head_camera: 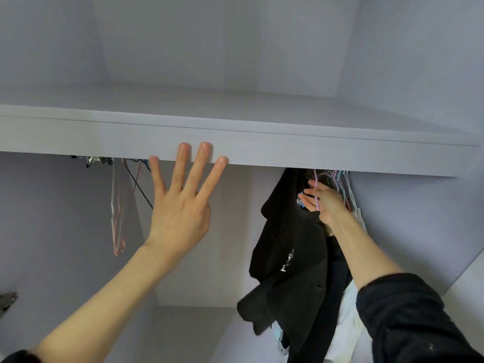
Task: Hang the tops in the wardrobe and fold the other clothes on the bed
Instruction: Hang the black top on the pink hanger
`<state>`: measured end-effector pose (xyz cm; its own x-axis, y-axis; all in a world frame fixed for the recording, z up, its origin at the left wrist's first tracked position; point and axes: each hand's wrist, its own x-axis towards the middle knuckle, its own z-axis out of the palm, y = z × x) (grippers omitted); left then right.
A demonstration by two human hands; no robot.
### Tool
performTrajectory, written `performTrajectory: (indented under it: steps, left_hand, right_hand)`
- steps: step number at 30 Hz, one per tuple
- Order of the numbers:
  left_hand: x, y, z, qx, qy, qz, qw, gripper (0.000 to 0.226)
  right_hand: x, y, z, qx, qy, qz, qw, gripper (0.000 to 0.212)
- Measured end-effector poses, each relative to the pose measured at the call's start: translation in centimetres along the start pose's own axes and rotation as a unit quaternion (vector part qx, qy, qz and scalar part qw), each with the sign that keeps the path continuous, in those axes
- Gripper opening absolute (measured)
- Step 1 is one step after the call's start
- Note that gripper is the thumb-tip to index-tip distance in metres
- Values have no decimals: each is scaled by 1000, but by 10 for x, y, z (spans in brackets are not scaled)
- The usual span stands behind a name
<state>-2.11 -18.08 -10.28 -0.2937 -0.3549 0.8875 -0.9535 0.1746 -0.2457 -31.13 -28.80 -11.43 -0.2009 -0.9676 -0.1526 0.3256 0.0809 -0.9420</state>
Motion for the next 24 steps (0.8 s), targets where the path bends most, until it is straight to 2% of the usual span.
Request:
performTrajectory:
  steps: [4,9,15,19,21,24]
  left_hand:
    - [0,1,1,11,0,-2,1000,98]
    - [0,0,1,13,-5,-4,1000,96]
    - [-1,-1,1,10,-10,-5,1000,96]
    - [-3,-3,0,15,-18,-5,1000,100]
    - [-3,-2,-2,17,-29,-5,999,101]
    - [-2,1,-6,18,-47,-11,999,100]
  right_hand:
    - [13,2,-8,-22,36,25,999,31]
    - [22,5,-11,-92,102,0,990,25]
    - [31,13,-21,-217,181,-67,957,29]
    - [40,3,-30,-231,228,-53,944,24]
    - [43,1,-31,-241,228,-51,942,21]
    - [34,5,-26,-274,206,-58,938,27]
